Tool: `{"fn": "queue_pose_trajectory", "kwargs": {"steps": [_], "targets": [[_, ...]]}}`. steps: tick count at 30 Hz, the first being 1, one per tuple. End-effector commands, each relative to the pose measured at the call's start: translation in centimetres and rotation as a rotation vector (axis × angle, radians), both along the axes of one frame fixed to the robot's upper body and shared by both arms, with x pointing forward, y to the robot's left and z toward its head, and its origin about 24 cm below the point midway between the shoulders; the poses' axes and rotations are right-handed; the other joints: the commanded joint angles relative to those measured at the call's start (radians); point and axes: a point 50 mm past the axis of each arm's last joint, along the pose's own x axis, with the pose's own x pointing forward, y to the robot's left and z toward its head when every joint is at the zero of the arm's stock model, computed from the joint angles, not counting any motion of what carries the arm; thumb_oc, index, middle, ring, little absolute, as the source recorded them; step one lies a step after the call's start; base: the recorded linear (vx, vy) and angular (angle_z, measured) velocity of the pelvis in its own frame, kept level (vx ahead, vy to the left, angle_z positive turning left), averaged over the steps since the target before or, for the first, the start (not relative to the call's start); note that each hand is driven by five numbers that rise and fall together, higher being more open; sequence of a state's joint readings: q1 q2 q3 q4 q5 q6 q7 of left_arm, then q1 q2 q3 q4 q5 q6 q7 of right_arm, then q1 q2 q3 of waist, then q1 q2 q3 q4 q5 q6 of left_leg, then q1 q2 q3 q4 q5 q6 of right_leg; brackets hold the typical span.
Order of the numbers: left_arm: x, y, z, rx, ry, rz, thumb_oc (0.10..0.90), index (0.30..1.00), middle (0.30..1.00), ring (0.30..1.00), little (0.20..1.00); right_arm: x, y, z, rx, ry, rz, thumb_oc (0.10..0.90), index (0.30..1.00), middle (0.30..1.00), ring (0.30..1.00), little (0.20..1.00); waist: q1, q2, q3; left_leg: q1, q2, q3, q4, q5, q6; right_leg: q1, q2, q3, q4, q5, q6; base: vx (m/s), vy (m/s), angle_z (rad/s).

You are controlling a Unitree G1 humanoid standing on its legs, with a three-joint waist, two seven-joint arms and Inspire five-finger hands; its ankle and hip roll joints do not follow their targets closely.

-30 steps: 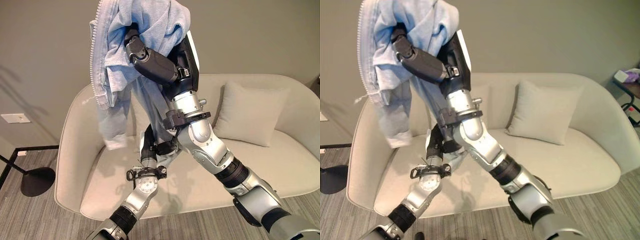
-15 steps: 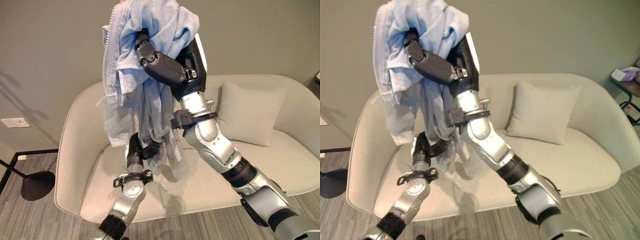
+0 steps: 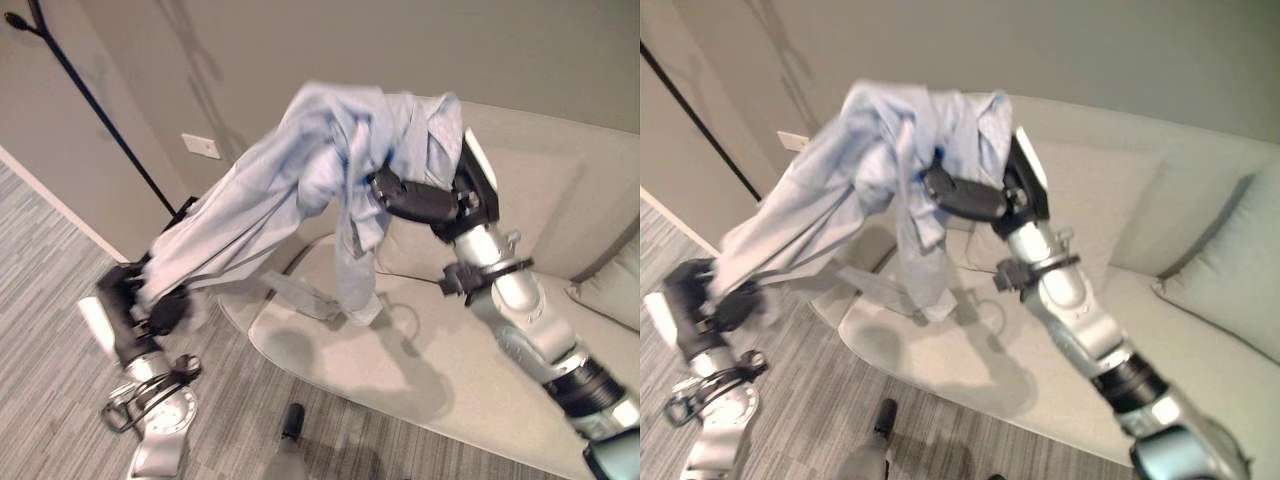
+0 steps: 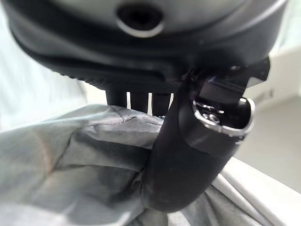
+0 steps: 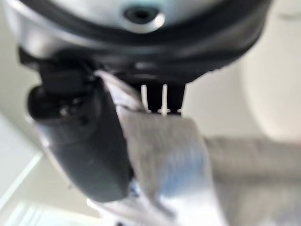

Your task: Hang the clothes on the sofa on the clothes rack.

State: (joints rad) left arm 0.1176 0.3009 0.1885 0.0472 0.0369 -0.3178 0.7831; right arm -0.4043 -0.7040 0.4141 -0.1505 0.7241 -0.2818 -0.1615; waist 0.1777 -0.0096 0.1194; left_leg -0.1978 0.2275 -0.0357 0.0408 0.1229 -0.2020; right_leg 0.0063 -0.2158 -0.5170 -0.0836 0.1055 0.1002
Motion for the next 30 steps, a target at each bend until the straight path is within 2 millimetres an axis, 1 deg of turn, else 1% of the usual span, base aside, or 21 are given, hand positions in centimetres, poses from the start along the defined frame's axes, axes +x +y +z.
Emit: {"fn": "queue_pose_trajectory", "kwargs": {"steps": [1, 3, 5, 6, 7, 8, 9, 10, 11, 12, 13, 14, 15, 18, 21, 22, 25, 26, 27, 29, 30], "targets": [[0.8, 1.6, 5.2, 0.208, -0.218, 0.092, 0.400, 0.300, 0.300, 0.300, 0.300, -2.2, -2.7, 8.7, 0.229, -0.446, -0.029, 0.400, 0.300, 0.300, 0.300, 0.300, -0.083, 0.014, -0.084, 0.260, 0.136, 0.043, -0.122, 0.097, -0.040, -0.092, -0.027, 0.041, 0.064, -0.077, 0.039, -0.09, 0.333, 0.25], [0.9, 1.3, 5.5, 0.239, -0.232, 0.089, 0.400, 0.300, 0.300, 0.300, 0.300, -2.5, -3.3, 7.8, 0.238, -0.416, -0.047, 0.400, 0.300, 0.300, 0.300, 0.300, -0.110, 0.026, -0.091, 0.284, 0.179, 0.037, -0.123, 0.151, -0.060, -0.108, -0.075, 0.059, 0.095, -0.075, 0.073, -0.05, 0.477, 0.40], [1.0, 0.9, 5.5, 0.260, -0.231, 0.078, 0.400, 0.300, 0.300, 0.300, 0.300, -2.6, -3.7, 7.2, 0.250, -0.402, -0.060, 0.400, 0.300, 0.300, 0.300, 0.300, -0.110, 0.023, -0.092, 0.277, 0.176, 0.021, -0.124, 0.174, -0.060, -0.127, -0.111, 0.056, 0.125, -0.057, 0.085, -0.11, 0.389, 0.23], [1.4, 0.2, 5.4, 0.312, -0.201, 0.035, 0.400, 0.300, 0.300, 0.300, 0.300, -2.8, -4.2, 6.0, 0.242, -0.362, -0.083, 0.400, 0.300, 0.300, 0.300, 0.300, -0.120, 0.032, -0.098, 0.282, 0.169, -0.021, -0.126, 0.110, -0.060, -0.136, -0.164, 0.071, 0.152, -0.031, 0.115, -0.09, 0.299, 0.08], [1.4, 0.1, 5.3, 0.313, -0.200, 0.033, 0.400, 0.300, 0.300, 0.300, 0.300, -2.9, -4.2, 6.0, 0.242, -0.361, -0.085, 0.400, 0.300, 0.300, 0.300, 0.300, -0.118, 0.030, -0.099, 0.283, 0.167, -0.021, -0.125, 0.108, -0.060, -0.137, -0.167, 0.072, 0.156, -0.033, 0.117, -0.06, 0.565, 0.04], [1.8, -1.4, 5.5, 0.330, -0.194, -0.068, 0.400, 0.300, 0.300, 0.300, 0.300, -3.3, -5.4, 4.3, 0.242, -0.304, -0.148, 0.400, 0.300, 0.300, 0.300, 0.300, -0.127, 0.028, -0.105, 0.285, 0.155, 0.010, -0.117, -0.063, -0.047, -0.122, -0.224, 0.060, 0.174, -0.020, 0.140, -0.04, 0.438, 0.15], [2.1, -2.4, 5.3, 0.340, -0.181, -0.131, 0.400, 0.300, 0.300, 0.300, 0.300, -3.7, -6.0, 3.2, 0.247, -0.273, -0.195, 0.400, 0.300, 0.300, 0.300, 0.300, -0.132, 0.021, -0.105, 0.285, 0.132, 0.023, -0.105, -0.151, -0.028, -0.115, -0.263, 0.059, 0.185, -0.004, 0.153, -0.07, 0.607, 0.31], [2.3, -3.1, 5.2, 0.344, -0.170, -0.171, 0.400, 0.300, 0.300, 0.300, 0.300, -4.0, -6.3, 2.1, 0.265, -0.236, -0.232, 0.400, 0.300, 0.300, 0.300, 0.300, -0.136, 0.012, -0.103, 0.289, 0.103, 0.025, -0.096, -0.203, -0.005, -0.110, -0.298, 0.062, 0.195, 0.025, 0.162, -0.18, 0.774, 0.93], [2.8, -4.2, 5.3, 0.419, -0.128, -0.261, 0.400, 0.300, 0.300, 0.300, 0.300, -4.3, -6.1, -0.5, 0.306, -0.145, -0.309, 0.400, 0.300, 0.300, 0.300, 0.300, -0.140, -0.019, -0.089, 0.331, -0.004, 0.060, -0.109, -0.268, 0.065, -0.099, -0.397, 0.054, 0.227, 0.204, 0.162, -0.17, 0.621, 0.71], [2.8, -4.2, 5.3, 0.421, -0.127, -0.261, 0.400, 0.300, 0.300, 0.300, 0.300, -4.3, -6.1, -0.5, 0.308, -0.144, -0.310, 0.400, 0.300, 0.300, 0.300, 0.300, -0.138, -0.025, -0.087, 0.334, -0.010, 0.062, -0.110, -0.267, 0.068, -0.098, -0.402, 0.058, 0.225, 0.208, 0.162, -0.20, 0.587, 0.52], [3.0, -4.2, 5.5, 0.454, -0.119, -0.269, 0.400, 0.300, 0.300, 0.300, 0.300, -4.2, -5.7, -1.0, 0.328, -0.124, -0.310, 0.400, 0.300, 0.300, 0.300, 0.300, -0.137, -0.029, -0.081, 0.345, -0.036, 0.080, -0.111, -0.272, 0.079, -0.094, -0.428, 0.041, 0.226, 0.284, 0.162, -0.11, 0.285, -0.04], [3.1, -4.1, 5.7, 0.476, -0.118, -0.263, 0.400, 0.300, 0.300, 0.300, 0.300, -4.0, -5.5, -1.2, 0.340, -0.118, -0.314, 0.400, 0.300, 0.300, 0.300, 0.300, -0.133, -0.031, -0.076, 0.354, -0.058, 0.093, -0.114, -0.273, 0.094, -0.090, -0.449, 0.018, 0.226, 0.310, 0.162, -0.15, 0.430, -0.11], [3.2, -4.1, 6.0, 0.490, -0.121, -0.262, 0.400, 0.300, 0.300, 0.300, 0.300, -4.0, -5.4, -1.8, 0.348, -0.101, -0.329, 0.400, 0.300, 0.300, 0.300, 0.300, -0.134, -0.030, -0.071, 0.358, -0.080, 0.096, -0.117, -0.268, 0.110, -0.084, -0.452, 0.010, 0.242, 0.291, 0.162, -0.12, 0.460, -0.09], [3.0, -4.3, 6.0, 0.486, -0.132, -0.269, 0.400, 0.300, 0.300, 0.300, 0.300, -4.7, -5.5, -2.0, 0.345, -0.112, -0.347, 0.400, 0.300, 0.300, 0.300, 0.300, -0.151, -0.040, -0.065, 0.351, -0.148, 0.062, -0.125, -0.243, 0.165, -0.108, -0.317, 0.106, 0.360, 0.119, 0.134, -0.12, 0.430, 0.30], [2.7, -4.7, 5.2, 0.455, -0.106, -0.288, 0.400, 0.300, 0.300, 0.300, 0.300, -5.0, -6.4, -1.5, 0.330, -0.147, -0.376, 0.400, 0.300, 0.300, 0.300, 0.300, -0.149, -0.042, -0.073, 0.328, -0.198, 0.054, -0.128, -0.214, 0.197, -0.140, -0.127, 0.081, 0.445, -0.059, 0.078, -0.13, 0.299, 0.54], [2.5, -4.8, 4.7, 0.408, -0.089, -0.303, 0.400, 0.300, 0.300, 0.300, 0.300, -5.2, -6.6, -1.6, 0.327, -0.145, -0.377, 0.400, 0.300, 0.300, 0.300, 0.300, -0.148, -0.063, -0.075, 0.310, -0.225, 0.050, -0.125, -0.194, 0.200, -0.134, -0.006, 0.072, 0.422, -0.148, 0.027, -0.12, 0.137, 0.51], [2.7, -5.0, 4.0, 0.349, -0.077, -0.336, 0.400, 0.300, 0.300, 0.300, 0.300, -5.4, -6.9, -1.9, 0.314, -0.141, -0.383, 0.400, 0.300, 0.300, 0.300, 0.300, -0.161, -0.109, -0.074, 0.300, -0.260, 0.051, -0.116, -0.176, 0.197, -0.136, 0.132, 0.149, 0.361, -0.183, -0.015, -0.06, 0.059, 0.25], [2.7, -5.2, 3.7, 0.326, -0.073, -0.344, 0.400, 0.300, 0.300, 0.300, 0.300, -5.5, -7.1, -1.9, 0.312, -0.142, -0.390, 0.400, 0.300, 0.300, 0.300, 0.300, -0.165, -0.120, -0.073, 0.300, -0.273, 0.050, -0.112, -0.177, 0.198, -0.144, 0.159, 0.180, 0.349, -0.177, -0.020, 0.02, 0.035, 0.39], [2.9, -5.6, 3.1, 0.281, -0.059, -0.377, 0.400, 0.300, 0.300, 0.300, 0.300, -5.9, -7.6, -2.2, 0.316, -0.138, -0.420, 0.400, 0.300, 0.300, 0.300, 0.300, -0.166, -0.143, -0.079, 0.290, -0.308, 0.029, -0.101, -0.182, 0.199, -0.092, 0.181, 0.217, 0.257, -0.181, -0.048, 0.02, 0.024, 0.23], [2.5, -6.3, 2.2, 0.208, -0.040, -0.433, 0.400, 0.300, 0.300, 0.300, 0.300, -6.0, -7.7, -2.9, 0.340, -0.110, -0.436, 0.400, 0.300, 0.300, 0.300, 0.300, -0.169, -0.145, -0.106, 0.271, -0.321, 0.016, -0.097, -0.183, 0.197, -0.036, 0.196, 0.257, 0.139, -0.151, -0.046, 0.07, -0.071, 0.14], [2.5, -6.3, 2.2, 0.207, -0.039, -0.433, 0.400, 0.300, 0.300, 0.300, 0.300, -6.0, -7.7, -2.9, 0.340, -0.109, -0.436, 0.400, 0.300, 0.300, 0.300, 0.300, -0.168, -0.144, -0.109, 0.270, -0.320, 0.018, -0.096, -0.184, 0.197, -0.033, 0.198, 0.258, 0.131, -0.146, -0.046, 0.11, -0.083, 0.22]]}}
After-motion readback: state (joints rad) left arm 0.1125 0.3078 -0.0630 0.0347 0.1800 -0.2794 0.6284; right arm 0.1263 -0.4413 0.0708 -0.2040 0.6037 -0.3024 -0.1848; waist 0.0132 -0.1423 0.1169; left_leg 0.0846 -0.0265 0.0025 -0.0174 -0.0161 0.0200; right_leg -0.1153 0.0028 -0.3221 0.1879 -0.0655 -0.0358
